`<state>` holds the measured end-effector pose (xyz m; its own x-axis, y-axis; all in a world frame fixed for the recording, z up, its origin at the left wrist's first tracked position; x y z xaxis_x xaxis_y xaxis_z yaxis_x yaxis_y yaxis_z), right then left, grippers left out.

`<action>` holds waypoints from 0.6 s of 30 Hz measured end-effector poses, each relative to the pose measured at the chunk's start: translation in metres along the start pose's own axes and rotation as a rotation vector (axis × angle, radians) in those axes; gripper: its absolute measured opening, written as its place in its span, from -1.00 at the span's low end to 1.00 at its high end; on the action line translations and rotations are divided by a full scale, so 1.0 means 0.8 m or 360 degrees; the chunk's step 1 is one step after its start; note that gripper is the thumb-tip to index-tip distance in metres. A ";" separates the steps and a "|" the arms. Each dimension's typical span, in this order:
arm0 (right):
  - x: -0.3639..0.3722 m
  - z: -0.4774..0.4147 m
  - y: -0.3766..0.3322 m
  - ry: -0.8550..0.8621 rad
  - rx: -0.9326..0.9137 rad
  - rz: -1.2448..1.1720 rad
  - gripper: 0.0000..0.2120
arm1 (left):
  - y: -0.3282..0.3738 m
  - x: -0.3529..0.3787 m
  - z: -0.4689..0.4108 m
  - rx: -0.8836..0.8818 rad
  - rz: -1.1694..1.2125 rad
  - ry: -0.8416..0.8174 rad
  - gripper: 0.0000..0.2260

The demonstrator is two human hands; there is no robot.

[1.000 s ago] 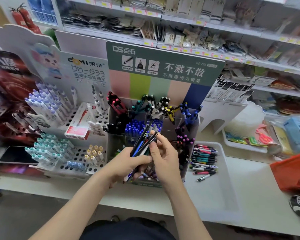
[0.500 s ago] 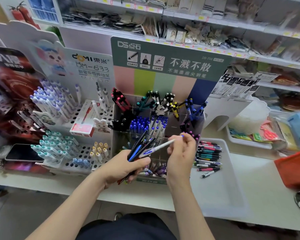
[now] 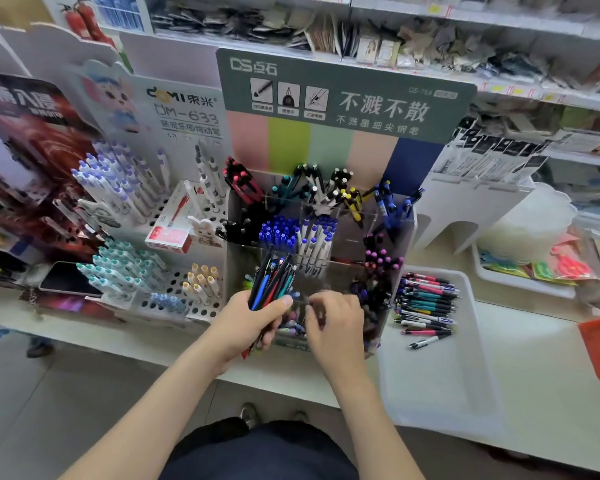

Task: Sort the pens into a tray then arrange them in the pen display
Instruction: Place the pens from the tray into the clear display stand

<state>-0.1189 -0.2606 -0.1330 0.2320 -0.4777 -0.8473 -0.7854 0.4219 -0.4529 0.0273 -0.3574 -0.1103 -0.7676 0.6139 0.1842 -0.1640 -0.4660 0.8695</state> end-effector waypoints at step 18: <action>-0.083 -0.056 -0.110 0.0232 0.0247 -0.1527 -0.92 | 0.042 -0.010 0.018 0.0269 -0.0135 0.0276 -0.78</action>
<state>-0.0910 -0.3003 -0.0246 0.6506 -0.7568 -0.0632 -0.2143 -0.1031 -0.9713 0.0370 -0.3691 -0.0762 -0.8525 0.5213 0.0386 -0.1378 -0.2953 0.9454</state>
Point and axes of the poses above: each hand's wrist, its own z-axis away from the middle knuckle, its own x-axis out of the palm, y = z × x, the point moved 6 cm from there along -z, towards the middle knuckle, and after that the axes turned 12 degrees about z, right-handed, at the moved point
